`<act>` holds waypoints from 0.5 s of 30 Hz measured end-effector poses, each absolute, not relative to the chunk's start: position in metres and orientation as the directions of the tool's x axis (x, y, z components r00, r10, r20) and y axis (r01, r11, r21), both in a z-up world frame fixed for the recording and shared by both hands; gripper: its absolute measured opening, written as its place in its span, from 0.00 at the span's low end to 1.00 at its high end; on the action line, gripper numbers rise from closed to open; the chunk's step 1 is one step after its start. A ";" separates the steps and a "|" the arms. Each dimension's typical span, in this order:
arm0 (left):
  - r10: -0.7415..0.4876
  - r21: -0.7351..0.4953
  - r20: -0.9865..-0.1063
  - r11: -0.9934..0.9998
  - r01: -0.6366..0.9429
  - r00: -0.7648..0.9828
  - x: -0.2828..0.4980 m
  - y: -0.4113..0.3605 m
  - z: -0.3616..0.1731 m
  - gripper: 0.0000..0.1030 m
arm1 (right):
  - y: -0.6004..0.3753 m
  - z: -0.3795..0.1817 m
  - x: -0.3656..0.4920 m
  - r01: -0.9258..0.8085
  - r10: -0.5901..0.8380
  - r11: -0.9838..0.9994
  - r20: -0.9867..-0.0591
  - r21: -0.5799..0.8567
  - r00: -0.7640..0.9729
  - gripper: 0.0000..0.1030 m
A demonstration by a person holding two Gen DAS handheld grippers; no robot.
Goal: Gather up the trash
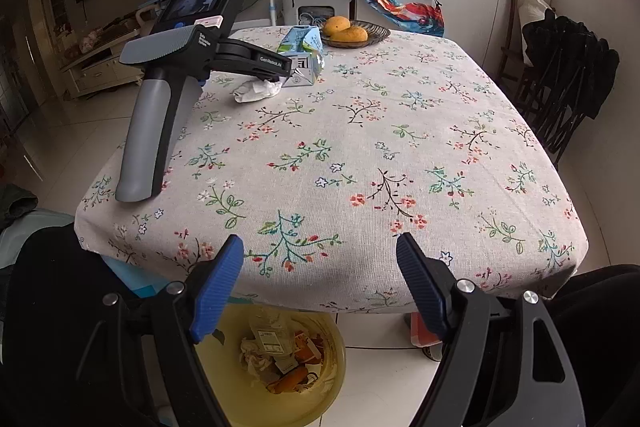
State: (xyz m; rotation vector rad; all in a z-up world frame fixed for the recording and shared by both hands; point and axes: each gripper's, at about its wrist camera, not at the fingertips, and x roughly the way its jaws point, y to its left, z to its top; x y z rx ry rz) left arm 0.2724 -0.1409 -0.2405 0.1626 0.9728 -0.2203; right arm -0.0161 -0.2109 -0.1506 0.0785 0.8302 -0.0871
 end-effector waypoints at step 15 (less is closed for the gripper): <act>-0.112 0.038 -0.832 0.966 0.257 0.543 0.272 -0.141 -0.240 0.94 | -0.211 -0.150 -0.017 0.098 -0.026 0.994 -0.735 0.055 0.678 0.73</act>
